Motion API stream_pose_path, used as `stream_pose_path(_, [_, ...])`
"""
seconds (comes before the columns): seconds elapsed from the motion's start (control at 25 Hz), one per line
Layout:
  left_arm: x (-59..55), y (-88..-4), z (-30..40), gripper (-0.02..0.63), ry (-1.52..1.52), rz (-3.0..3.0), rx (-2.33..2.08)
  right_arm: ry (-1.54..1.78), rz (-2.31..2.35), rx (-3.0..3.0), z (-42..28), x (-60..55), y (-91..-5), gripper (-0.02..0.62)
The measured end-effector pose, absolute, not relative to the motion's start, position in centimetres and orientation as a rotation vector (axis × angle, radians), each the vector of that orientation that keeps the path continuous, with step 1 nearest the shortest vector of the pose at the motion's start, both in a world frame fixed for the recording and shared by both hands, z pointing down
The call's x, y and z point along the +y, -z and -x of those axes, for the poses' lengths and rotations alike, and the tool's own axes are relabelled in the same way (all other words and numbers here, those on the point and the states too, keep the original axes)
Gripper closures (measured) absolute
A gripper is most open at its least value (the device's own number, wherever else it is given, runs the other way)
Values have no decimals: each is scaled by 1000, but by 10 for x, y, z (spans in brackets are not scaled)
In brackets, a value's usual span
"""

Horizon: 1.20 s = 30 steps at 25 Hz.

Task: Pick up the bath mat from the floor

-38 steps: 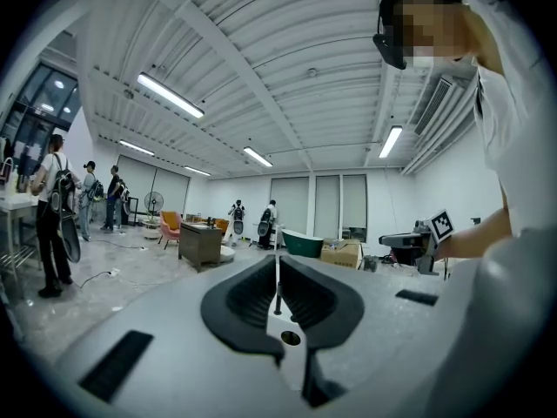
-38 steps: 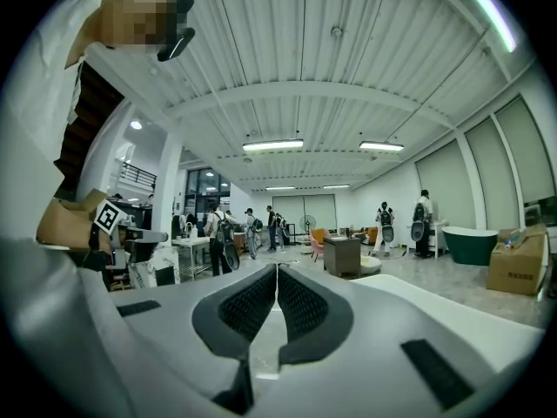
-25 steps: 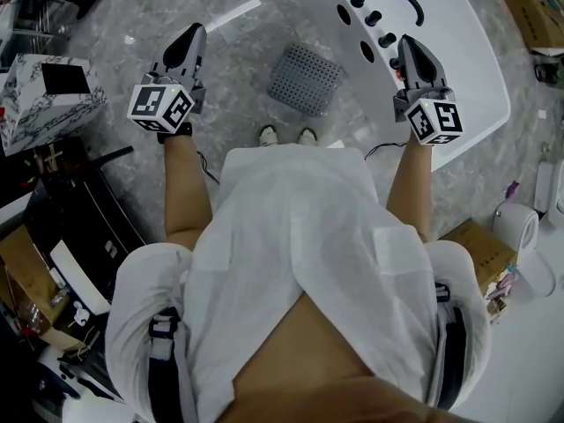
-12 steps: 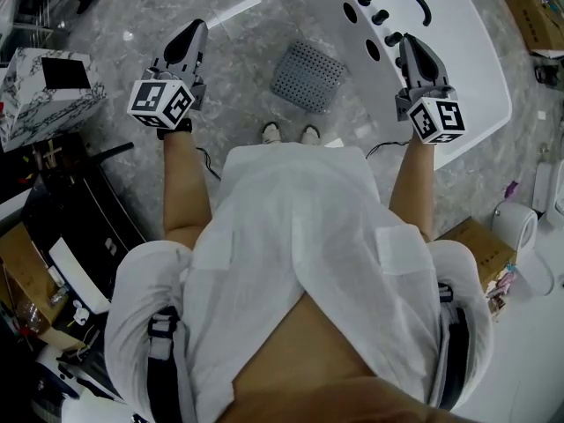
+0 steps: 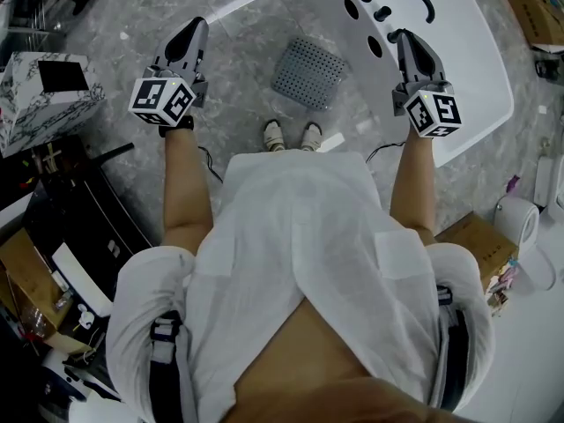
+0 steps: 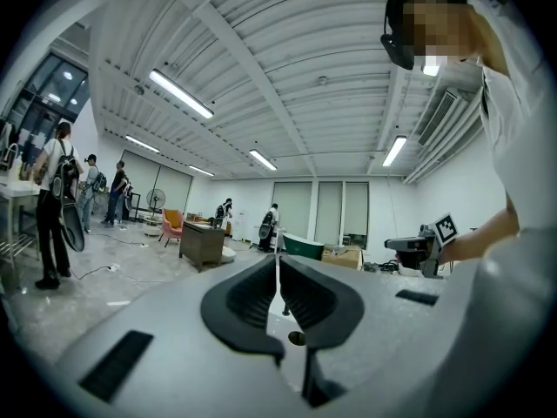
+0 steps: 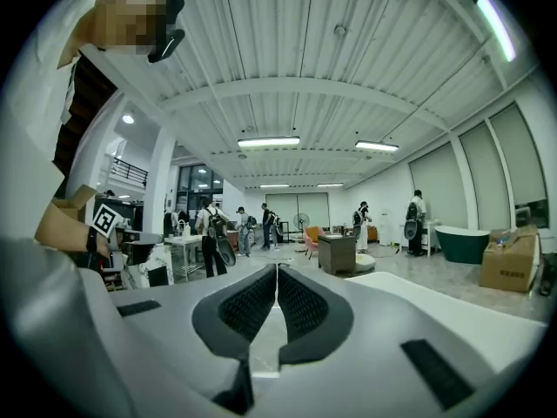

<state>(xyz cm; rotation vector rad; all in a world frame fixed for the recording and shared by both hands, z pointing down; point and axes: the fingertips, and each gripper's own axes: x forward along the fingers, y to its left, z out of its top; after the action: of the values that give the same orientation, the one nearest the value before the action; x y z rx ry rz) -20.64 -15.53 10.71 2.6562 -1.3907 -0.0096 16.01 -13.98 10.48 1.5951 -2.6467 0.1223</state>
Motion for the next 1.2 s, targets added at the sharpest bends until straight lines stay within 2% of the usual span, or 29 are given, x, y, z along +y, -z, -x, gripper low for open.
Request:
stream_pose_path(0.52, [-177, -145, 200, 588, -15, -2632, -1336, -225, -1549, -2611, -151, -149, -153, 566])
stream_pose_path(1.2, [-212, -222, 173, 588, -94, -2555, -1281, -415, -1437, -2521, -142, -201, -275, 565])
